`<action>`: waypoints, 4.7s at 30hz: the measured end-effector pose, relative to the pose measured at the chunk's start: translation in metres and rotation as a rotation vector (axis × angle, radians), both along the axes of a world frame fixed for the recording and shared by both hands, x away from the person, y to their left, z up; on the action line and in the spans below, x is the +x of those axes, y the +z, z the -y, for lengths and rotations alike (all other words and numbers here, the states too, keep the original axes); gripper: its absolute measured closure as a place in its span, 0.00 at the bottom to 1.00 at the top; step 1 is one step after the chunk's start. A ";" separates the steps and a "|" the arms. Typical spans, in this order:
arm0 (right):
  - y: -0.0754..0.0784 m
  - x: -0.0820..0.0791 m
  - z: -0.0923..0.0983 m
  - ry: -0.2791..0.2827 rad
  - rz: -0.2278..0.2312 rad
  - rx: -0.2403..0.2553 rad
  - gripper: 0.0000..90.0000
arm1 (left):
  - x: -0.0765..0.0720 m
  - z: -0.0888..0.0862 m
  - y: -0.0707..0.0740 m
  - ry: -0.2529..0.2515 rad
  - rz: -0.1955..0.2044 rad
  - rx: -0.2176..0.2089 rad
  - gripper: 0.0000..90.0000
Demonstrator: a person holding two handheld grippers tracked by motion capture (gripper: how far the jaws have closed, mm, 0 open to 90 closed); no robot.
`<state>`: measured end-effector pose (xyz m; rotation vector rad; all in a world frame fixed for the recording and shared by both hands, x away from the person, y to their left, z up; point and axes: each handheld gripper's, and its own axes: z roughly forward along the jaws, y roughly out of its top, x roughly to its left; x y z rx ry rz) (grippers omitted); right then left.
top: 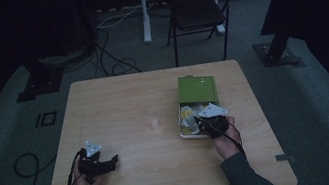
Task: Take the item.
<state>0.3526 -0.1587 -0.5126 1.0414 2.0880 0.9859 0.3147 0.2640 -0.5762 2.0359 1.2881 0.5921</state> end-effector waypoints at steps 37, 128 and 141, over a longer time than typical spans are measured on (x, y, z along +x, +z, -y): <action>0.020 -0.011 0.004 0.060 0.027 0.090 1.00 | 0.000 0.000 0.000 0.000 0.000 0.000 0.17; 0.080 -0.006 -0.046 0.201 0.156 0.110 1.00 | 0.000 0.000 0.000 0.001 0.001 -0.002 0.17; 0.082 0.003 -0.049 0.197 0.146 0.146 1.00 | 0.000 0.000 0.000 0.001 0.004 -0.001 0.17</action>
